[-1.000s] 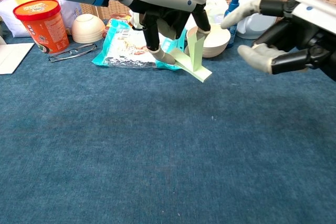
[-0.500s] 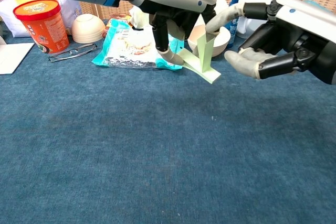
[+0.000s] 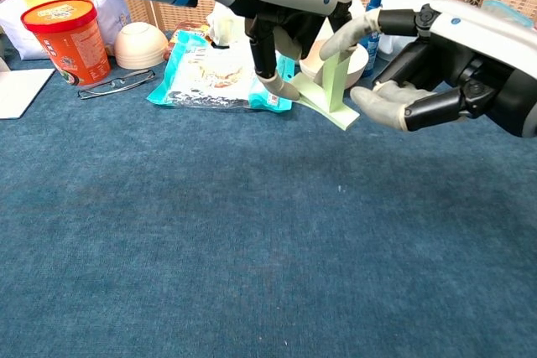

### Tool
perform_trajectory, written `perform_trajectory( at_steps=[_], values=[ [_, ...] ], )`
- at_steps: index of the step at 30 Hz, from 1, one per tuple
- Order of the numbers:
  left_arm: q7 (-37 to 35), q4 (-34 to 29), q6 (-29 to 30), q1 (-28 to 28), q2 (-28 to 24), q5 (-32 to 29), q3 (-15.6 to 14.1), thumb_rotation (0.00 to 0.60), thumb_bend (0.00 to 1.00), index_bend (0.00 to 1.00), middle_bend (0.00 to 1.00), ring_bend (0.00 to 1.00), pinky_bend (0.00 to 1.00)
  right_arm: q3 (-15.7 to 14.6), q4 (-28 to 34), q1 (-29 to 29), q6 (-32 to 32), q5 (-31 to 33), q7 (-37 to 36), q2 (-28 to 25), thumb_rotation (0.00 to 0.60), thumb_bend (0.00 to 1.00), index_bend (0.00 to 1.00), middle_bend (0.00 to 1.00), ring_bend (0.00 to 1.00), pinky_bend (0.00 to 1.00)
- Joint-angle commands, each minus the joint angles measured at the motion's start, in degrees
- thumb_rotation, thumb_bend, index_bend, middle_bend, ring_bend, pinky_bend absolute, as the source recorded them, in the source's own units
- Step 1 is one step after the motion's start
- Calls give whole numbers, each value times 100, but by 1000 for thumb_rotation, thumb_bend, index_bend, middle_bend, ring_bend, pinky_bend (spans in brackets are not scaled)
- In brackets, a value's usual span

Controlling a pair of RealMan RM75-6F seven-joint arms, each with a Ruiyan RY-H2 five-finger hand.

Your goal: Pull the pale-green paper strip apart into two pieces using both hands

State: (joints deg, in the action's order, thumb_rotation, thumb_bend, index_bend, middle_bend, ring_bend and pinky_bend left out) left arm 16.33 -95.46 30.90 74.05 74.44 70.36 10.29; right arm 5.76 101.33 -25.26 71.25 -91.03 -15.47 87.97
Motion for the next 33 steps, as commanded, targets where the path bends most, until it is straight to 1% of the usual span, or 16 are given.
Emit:
perform_trajectory(
  at_steps=[1, 17, 33],
  values=[
    [13, 12, 7, 12, 8, -20, -13, 600, 382, 681, 1000, 1000, 1000, -14, -5, 5, 11, 4, 2, -2, 600, 465, 336, 1000, 1000, 1000],
    [37, -17, 71, 58, -28, -109, -70, 600, 382, 681, 1000, 1000, 1000, -47, -12, 1, 61, 32, 86, -2, 600, 465, 387, 1000, 1000, 1000],
    [-24, -99, 104, 95, -59, -88, -97, 600, 381, 681, 1000, 1000, 1000, 6, -31, -43, 103, 86, 253, 99, 600, 464, 455, 1000, 1000, 1000]
  ],
)
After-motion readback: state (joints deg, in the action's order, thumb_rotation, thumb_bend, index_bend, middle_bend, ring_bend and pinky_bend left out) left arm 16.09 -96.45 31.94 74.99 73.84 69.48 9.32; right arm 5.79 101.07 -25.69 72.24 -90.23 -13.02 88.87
